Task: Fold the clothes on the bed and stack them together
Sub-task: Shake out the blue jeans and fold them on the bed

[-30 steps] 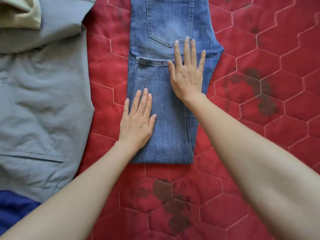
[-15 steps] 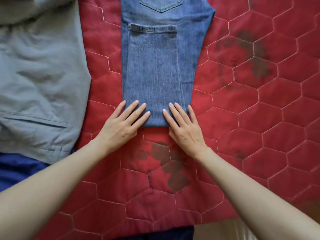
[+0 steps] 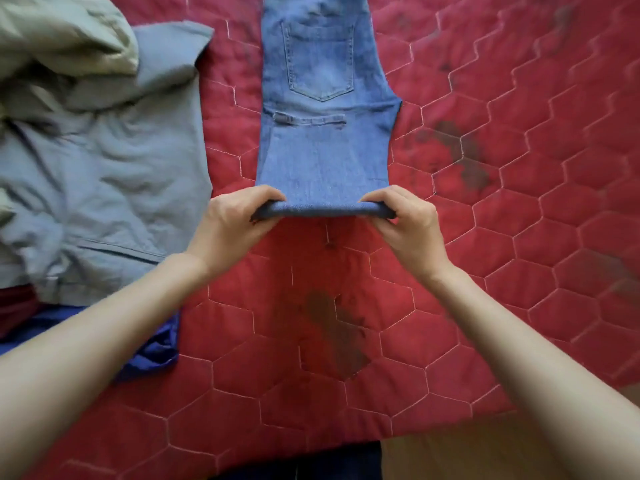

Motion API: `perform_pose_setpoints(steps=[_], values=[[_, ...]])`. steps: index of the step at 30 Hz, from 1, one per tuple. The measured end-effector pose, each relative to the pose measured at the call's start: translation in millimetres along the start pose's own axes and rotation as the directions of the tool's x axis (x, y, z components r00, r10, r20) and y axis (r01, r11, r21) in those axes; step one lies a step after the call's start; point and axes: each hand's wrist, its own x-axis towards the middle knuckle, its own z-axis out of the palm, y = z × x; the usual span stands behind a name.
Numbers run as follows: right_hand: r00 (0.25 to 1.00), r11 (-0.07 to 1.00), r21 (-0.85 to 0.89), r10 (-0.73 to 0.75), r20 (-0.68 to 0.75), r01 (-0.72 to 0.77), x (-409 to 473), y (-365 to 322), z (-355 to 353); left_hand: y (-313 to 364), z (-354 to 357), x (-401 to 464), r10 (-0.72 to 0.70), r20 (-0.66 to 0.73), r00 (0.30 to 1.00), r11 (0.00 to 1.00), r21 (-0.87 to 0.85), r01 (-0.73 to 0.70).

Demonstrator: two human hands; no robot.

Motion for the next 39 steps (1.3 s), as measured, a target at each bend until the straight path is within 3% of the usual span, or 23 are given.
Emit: perform_pose_setpoints(steps=[5,12,16,21,29,33,39], values=[[0.999,0.986,0.162,0.04,0.032,-0.044,1,-55,-69,58,-66,8,-0.034,-0.008,0.999,0.994,-0.108,0.033],[0.981,0.937,0.332,0.043,0.187,-0.105,-28,-99,-123,110,-113,-27,-0.053,0.102,0.993,0.96,-0.267,0.079],[0.962,0.908,0.354,0.152,0.225,-0.226,-30,-83,-97,91,-92,-36,-0.189,0.135,0.973,0.907,-0.356,0.226],[0.915,0.845,0.351,0.361,0.182,-0.404,-11,-43,-35,41,-36,-20,-0.468,0.139,0.873,0.755,-0.45,0.477],[0.927,0.856,0.375,0.374,0.031,-0.357,75,2,-6,-10,-4,62,-0.578,0.0,0.816,0.698,-0.518,0.494],[0.893,0.848,0.289,0.445,0.063,-0.443,151,41,10,-48,12,130,-0.624,0.004,0.782,0.665,-0.523,0.534],[0.845,0.857,-0.115,0.515,0.142,-0.503,206,94,79,-100,66,167,-0.765,0.021,0.644,0.588,-0.386,0.711]])
